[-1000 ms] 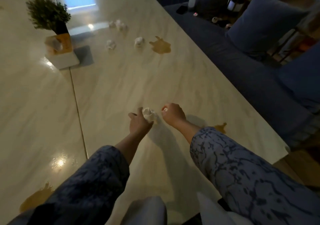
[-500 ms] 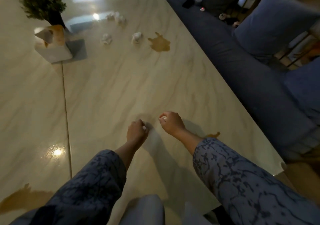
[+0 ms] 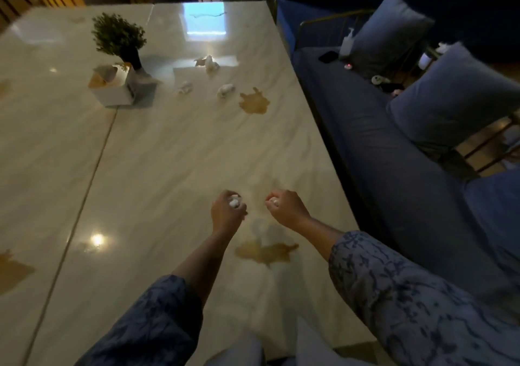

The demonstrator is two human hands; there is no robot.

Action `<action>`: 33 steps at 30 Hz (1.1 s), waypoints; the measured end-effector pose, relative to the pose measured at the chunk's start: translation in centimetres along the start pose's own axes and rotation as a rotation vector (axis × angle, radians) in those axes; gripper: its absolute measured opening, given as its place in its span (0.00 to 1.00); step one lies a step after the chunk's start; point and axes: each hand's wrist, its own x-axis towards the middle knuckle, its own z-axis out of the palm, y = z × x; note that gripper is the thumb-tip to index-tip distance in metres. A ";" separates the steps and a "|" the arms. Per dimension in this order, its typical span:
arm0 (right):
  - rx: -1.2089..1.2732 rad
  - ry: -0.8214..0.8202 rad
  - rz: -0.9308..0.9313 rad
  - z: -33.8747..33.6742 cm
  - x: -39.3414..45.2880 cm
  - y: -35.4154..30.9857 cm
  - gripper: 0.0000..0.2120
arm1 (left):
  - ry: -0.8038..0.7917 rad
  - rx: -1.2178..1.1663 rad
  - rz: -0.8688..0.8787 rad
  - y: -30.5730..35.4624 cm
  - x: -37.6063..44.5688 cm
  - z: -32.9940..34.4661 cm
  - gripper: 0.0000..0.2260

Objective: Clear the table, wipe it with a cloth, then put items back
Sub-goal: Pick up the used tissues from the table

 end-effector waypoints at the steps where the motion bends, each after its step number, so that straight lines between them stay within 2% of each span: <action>1: -0.010 -0.007 -0.024 -1.4 -0.4 0.9 0.09 | 0.006 -0.021 0.006 1.2 -1.4 0.9 0.08; 3: -0.014 -0.013 -0.046 -2.8 -0.6 1.6 0.09 | -0.001 -0.060 0.000 1.9 -2.6 1.8 0.13; 9: 0.042 -0.015 -0.088 -5.0 -0.6 2.5 0.08 | 0.111 -0.100 -0.019 3.9 -4.4 2.0 0.24; 11: 0.062 -0.014 -0.087 -5.2 -0.4 2.5 0.08 | 0.131 -0.133 -0.040 4.5 -3.7 2.0 0.23; 14: 0.063 -0.011 -0.086 -5.3 -0.4 2.7 0.08 | 0.118 -0.133 -0.111 4.8 -2.2 2.3 0.13; 24: 0.041 -0.012 -0.113 -7.1 0.4 5.7 0.08 | -0.066 -0.009 -0.198 6.9 -3.1 5.4 0.09; 30: 0.026 -0.085 -0.222 -11.0 2.9 8.2 0.09 | 0.005 0.012 -0.155 9.3 -2.8 8.7 0.11; 33: 0.035 -0.125 -0.306 -13.5 4.6 9.5 0.09 | 0.114 0.018 -0.122 11.0 -3.4 11.0 0.13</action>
